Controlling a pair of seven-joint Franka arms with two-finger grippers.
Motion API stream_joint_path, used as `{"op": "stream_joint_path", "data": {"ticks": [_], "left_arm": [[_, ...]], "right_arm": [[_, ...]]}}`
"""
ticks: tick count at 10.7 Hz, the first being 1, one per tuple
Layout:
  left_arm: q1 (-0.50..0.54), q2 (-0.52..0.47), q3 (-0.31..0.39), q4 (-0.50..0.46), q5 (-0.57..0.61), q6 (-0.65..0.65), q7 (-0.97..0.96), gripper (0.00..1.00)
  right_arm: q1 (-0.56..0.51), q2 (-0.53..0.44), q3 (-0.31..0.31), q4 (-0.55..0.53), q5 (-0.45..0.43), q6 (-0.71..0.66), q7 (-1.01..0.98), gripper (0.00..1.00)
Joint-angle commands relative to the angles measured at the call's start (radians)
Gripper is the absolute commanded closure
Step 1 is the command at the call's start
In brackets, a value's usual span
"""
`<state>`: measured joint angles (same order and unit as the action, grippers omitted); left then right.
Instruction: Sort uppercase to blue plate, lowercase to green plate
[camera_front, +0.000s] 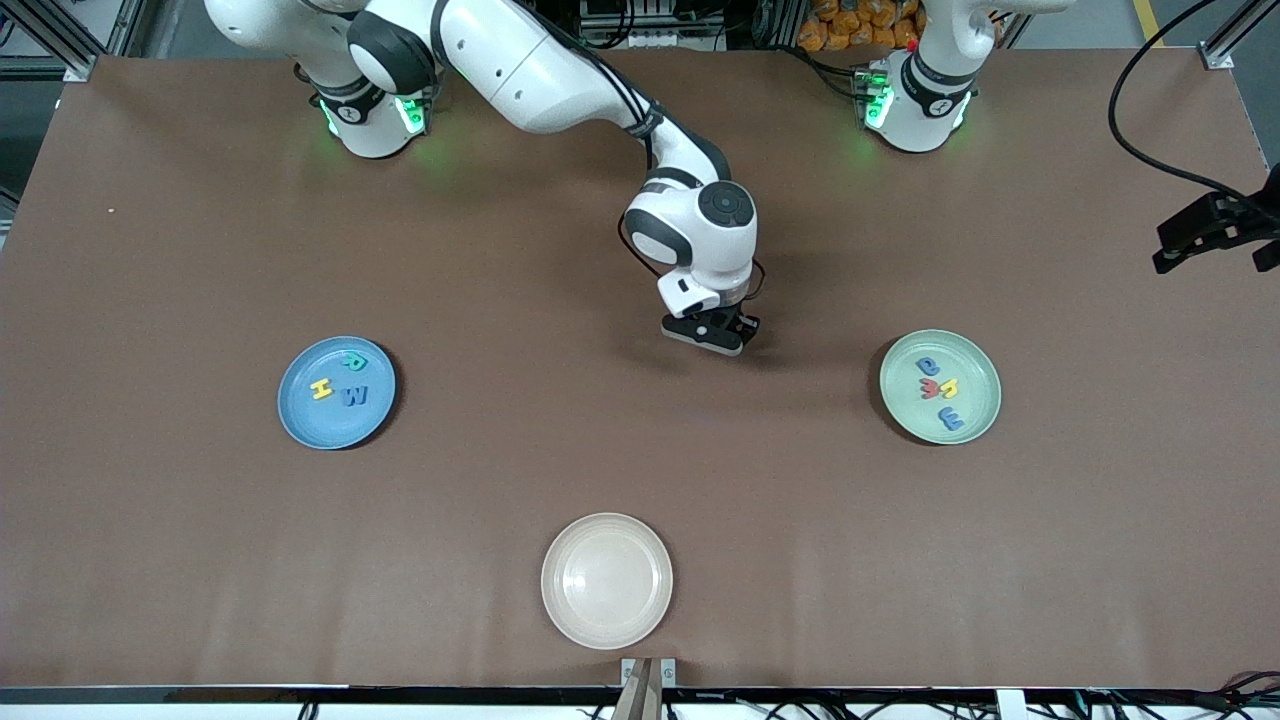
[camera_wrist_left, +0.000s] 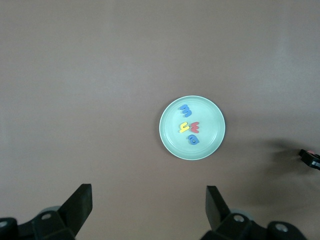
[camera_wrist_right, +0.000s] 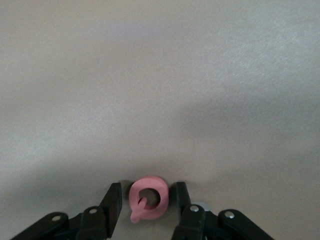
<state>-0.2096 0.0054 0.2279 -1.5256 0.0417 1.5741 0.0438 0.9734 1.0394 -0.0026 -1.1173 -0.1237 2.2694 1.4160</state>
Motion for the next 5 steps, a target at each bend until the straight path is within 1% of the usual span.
{"op": "stream_joint_path", "data": {"ticks": [1,3,4,5], "left_arm": [[-0.010,-0.002,-0.009,0.015,-0.017,-0.020,0.004,0.00],[-0.011,-0.002,-0.009,0.015,-0.023,-0.026,-0.100,0.00],[-0.011,-0.002,-0.007,0.015,-0.025,-0.026,-0.181,0.00],[-0.011,-0.002,-0.018,0.015,-0.020,-0.026,-0.233,0.00]], "right_arm": [[0.019,0.047,-0.010,0.048,-0.013,0.001,0.026,0.51],[0.018,0.047,-0.011,0.048,-0.014,-0.001,0.020,0.71],[0.016,0.047,-0.020,0.048,-0.014,-0.002,0.015,0.84],[0.018,0.047,-0.026,0.048,-0.016,-0.002,0.012,0.99]]}}
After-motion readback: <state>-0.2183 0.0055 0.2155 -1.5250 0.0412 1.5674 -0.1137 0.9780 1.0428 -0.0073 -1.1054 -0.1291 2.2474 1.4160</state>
